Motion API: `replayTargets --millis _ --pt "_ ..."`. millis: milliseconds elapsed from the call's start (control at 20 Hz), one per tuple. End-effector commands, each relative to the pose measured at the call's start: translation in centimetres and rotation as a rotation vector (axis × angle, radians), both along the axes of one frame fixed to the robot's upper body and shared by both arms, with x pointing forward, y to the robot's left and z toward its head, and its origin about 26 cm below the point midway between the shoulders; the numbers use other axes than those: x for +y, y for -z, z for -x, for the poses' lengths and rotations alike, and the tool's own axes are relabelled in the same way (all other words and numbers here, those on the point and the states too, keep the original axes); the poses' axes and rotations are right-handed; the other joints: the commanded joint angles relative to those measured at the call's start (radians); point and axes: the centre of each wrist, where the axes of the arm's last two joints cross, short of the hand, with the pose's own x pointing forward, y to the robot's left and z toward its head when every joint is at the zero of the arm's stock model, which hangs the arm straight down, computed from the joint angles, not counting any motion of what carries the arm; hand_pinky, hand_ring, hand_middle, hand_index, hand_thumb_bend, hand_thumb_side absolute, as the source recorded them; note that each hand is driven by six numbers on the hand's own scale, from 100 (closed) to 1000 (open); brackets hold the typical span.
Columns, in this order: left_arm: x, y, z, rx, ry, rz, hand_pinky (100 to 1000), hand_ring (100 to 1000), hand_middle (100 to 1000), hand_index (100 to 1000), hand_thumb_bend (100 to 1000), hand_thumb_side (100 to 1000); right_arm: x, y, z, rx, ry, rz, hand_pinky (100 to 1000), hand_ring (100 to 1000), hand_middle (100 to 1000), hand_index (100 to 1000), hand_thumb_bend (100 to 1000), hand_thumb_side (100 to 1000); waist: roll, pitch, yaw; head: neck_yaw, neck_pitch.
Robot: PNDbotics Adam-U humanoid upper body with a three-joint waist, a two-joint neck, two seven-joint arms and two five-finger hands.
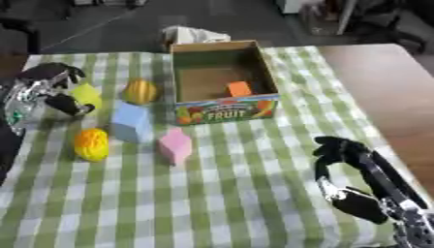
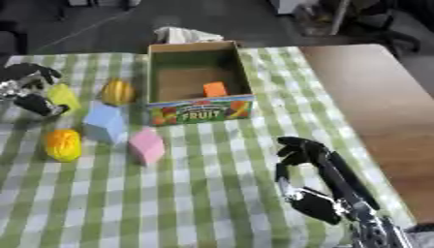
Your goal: Pick up objects on the table and place them in the box.
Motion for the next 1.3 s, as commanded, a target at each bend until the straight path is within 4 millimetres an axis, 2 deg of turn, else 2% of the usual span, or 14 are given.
replayTargets --millis 50,450,550,700,950,1150,1300 --pt "0.5 -1.1 -0.1 -0.022 -0.020 -0.018 705 670 705 901 448 327 0.0 -0.6 -0.1 -0.022 -0.009 0.002 686 639 648 843 100 237 0.002 -0.010 -0.001 0.000 0.004" --pt "0.3 -0.3 0.0 -0.028 -0.020 0.002 671 624 650 870 397 278 0.0 -0.6 -0.1 -0.022 -0.009 0.001 687 639 648 843 100 238 0.002 -0.009 -0.001 -0.001 0.004" --pt "0.2 -0.3 0.0 -0.046 -0.022 0.008 653 604 620 845 386 233 0.0 -0.6 -0.1 -0.022 -0.010 0.001 687 639 648 843 100 239 0.002 -0.009 -0.002 -0.001 0.004" --pt "0.0 -0.2 0.0 -0.093 -0.028 0.011 614 564 565 775 319 220 0.0 -0.6 -0.1 -0.022 -0.009 0.001 687 638 648 842 100 240 0.003 -0.009 -0.002 -0.001 0.004" --pt "0.0 -0.2 0.1 -0.162 -0.031 0.019 579 530 519 726 257 203 0.0 -0.6 -0.1 -0.021 -0.009 0.000 687 638 648 842 100 246 0.003 -0.010 -0.002 -0.001 0.004" --pt "-0.1 -1.7 0.0 -0.220 -0.007 0.044 566 520 503 713 200 189 0.0 -0.6 -0.1 -0.021 -0.009 0.001 688 639 648 842 100 242 0.003 -0.011 -0.002 -0.001 0.004" --pt "-0.3 -4.2 -0.1 -0.287 0.030 0.079 558 518 496 708 139 171 0.0 -0.6 -0.1 -0.022 -0.008 0.002 688 639 648 843 100 241 0.004 -0.012 -0.001 -0.002 0.004"
